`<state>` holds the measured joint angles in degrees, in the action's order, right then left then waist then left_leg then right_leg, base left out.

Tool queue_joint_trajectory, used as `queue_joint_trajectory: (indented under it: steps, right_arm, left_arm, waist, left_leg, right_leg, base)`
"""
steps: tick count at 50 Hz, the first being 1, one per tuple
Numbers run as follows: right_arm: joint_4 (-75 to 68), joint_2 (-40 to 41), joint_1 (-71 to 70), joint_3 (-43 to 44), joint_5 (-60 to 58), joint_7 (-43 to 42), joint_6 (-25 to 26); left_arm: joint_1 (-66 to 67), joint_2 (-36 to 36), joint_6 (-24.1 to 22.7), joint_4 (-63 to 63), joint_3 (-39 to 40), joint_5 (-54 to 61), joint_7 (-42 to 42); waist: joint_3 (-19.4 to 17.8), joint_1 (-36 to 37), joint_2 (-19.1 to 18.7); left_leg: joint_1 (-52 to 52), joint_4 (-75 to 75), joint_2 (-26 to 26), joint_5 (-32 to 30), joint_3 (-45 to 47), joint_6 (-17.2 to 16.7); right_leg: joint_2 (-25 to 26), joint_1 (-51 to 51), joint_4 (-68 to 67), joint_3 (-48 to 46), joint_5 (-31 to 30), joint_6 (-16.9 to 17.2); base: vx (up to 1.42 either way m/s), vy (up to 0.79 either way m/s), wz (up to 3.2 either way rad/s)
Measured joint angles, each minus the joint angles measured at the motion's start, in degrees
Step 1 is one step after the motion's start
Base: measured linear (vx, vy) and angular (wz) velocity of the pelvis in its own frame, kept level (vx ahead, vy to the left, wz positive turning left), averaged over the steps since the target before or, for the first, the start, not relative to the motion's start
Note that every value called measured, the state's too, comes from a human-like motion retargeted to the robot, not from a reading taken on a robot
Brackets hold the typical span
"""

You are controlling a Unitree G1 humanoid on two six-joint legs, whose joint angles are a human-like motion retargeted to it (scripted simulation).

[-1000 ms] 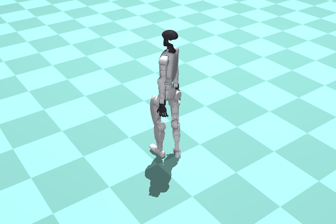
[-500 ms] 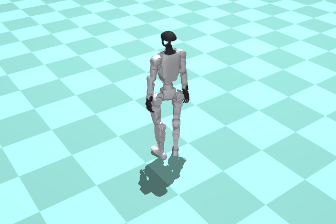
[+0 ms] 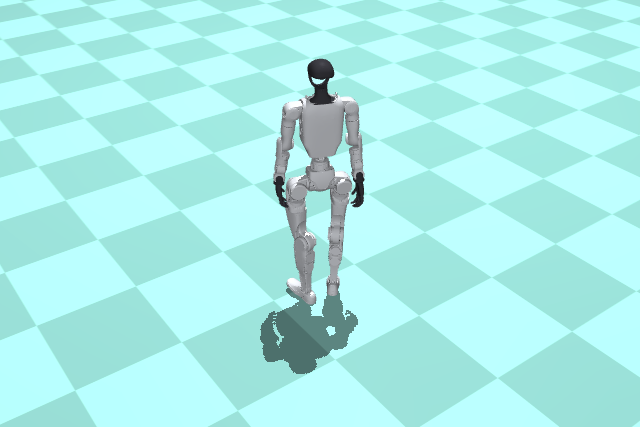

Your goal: Upper body actions

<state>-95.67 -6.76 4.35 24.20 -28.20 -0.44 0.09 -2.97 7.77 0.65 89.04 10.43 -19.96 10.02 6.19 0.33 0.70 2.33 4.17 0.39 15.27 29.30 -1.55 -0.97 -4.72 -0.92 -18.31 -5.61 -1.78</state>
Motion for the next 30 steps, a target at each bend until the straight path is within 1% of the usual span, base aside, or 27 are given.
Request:
queue_joint_trajectory:
  steps: [6,14,23,27,30]
  right_arm:
    - [0.57,-0.44,-0.55,-1.19,-1.60,-0.02,0.10]
    - [0.87,-1.42,-0.75,-0.89,-0.79,-0.16,-0.55]
    - [0.25,-1.87,0.39,-1.76,-1.74,-0.70,-0.73]
    - [-0.03,-1.77,1.10,-2.01,-2.59,-0.90,-0.58]
    - [-0.04,-1.74,1.51,-2.16,-2.97,-0.98,-0.47]
  left_arm:
    - [1.34,1.88,0.40,0.15,2.04,0.59,-0.39]
    - [2.59,2.80,0.93,0.66,4.70,3.25,-2.39]
    - [2.78,1.03,1.01,1.26,4.08,3.43,-2.94]
    - [2.93,0.15,1.03,2.23,2.97,2.94,-2.87]
    - [3.07,0.03,1.23,3.27,1.88,2.17,-2.83]
  waist:
    - [-0.37,1.59,0.35]
    - [-0.09,5.38,1.30]
    - [-0.83,12.71,2.51]
    - [-0.89,17.00,2.96]
    - [-0.83,19.61,3.13]
  left_leg:
    - [-1.07,-0.58,-0.42,-0.36,-2.60,0.58]
    - [-5.82,-2.40,-2.10,-1.80,-10.47,1.60]
    - [-11.57,-3.64,-7.07,-5.13,-25.49,2.25]
    - [-13.98,-3.37,-10.03,-7.85,-33.65,1.42]
    - [-15.44,-2.68,-12.37,-10.69,-40.50,0.13]
  right_leg:
    - [-0.69,1.36,0.46,-2.64,0.54,0.24]
    - [-2.75,3.58,1.45,-9.44,2.41,1.13]
    - [-4.51,8.29,3.44,-20.82,5.14,3.40]
    - [-5.24,10.02,2.71,-25.77,7.01,5.37]
    - [-5.15,11.70,2.23,-31.05,8.21,7.06]
  base:
    - [0.11,0.00,0.44]
    - [0.29,0.01,1.01]
    - [0.35,0.13,1.57]
    - [0.33,0.31,1.96]
    - [0.24,0.32,2.29]
